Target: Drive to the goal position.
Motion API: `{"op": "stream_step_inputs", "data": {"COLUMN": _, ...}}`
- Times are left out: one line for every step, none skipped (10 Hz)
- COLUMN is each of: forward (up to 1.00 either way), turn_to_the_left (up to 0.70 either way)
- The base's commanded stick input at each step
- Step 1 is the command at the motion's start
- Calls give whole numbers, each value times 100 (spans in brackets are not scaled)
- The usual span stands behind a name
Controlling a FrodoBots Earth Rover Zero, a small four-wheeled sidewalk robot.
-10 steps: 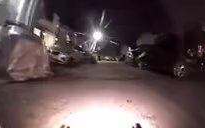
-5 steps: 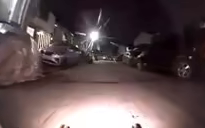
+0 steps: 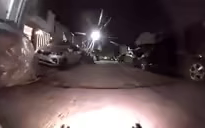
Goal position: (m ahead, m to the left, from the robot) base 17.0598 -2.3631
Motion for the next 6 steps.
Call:
{"op": "stream_step_inputs", "data": {"forward": 85, "turn_to_the_left": 0}}
{"op": "stream_step_inputs", "data": {"forward": 85, "turn_to_the_left": 0}}
{"op": "stream_step_inputs", "data": {"forward": 85, "turn_to_the_left": 0}}
{"op": "stream_step_inputs", "data": {"forward": 85, "turn_to_the_left": 0}}
{"op": "stream_step_inputs", "data": {"forward": 85, "turn_to_the_left": 0}}
{"op": "stream_step_inputs", "data": {"forward": 85, "turn_to_the_left": 0}}
